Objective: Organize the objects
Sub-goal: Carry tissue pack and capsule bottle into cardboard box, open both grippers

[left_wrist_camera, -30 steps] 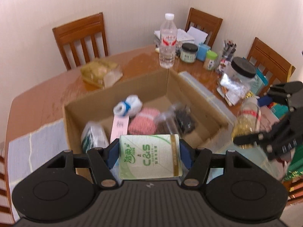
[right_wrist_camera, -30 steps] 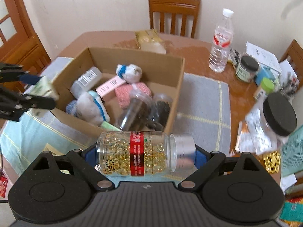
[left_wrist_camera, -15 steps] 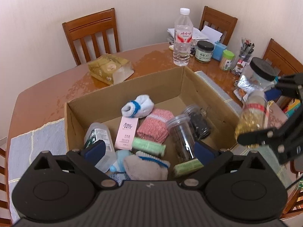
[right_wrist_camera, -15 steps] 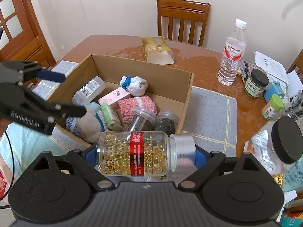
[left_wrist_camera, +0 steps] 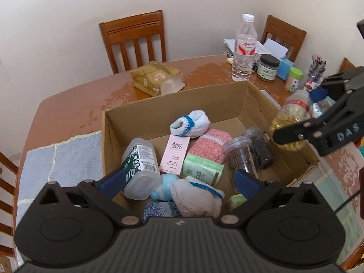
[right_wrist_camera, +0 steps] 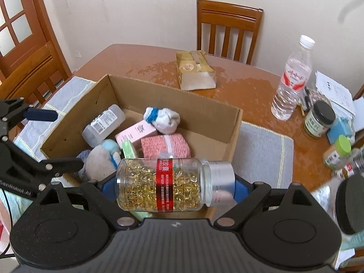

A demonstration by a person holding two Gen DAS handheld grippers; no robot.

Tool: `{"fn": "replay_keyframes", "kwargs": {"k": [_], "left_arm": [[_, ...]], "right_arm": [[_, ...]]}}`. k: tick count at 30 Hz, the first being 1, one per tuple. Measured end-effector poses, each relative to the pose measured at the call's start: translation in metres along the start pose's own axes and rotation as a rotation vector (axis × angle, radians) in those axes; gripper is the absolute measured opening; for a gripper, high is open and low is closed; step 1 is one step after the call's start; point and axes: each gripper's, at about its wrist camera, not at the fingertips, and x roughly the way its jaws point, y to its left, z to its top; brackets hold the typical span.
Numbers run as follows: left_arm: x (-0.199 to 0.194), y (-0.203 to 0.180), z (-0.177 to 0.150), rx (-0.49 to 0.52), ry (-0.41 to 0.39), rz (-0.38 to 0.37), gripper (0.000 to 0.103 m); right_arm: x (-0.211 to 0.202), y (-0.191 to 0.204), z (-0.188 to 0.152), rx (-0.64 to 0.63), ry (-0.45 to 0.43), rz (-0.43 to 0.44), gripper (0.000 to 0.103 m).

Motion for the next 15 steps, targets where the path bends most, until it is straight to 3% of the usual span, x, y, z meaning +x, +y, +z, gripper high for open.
{"fn": "replay_keyframes", "kwargs": {"k": [15], "left_arm": [[-0.004, 0.012, -0.007, -0.066, -0.020, 0.026, 0.102]], "right_arm": [[0.047, -0.006, 0.040, -0.031, 0.003, -0.001, 0.096]]}}
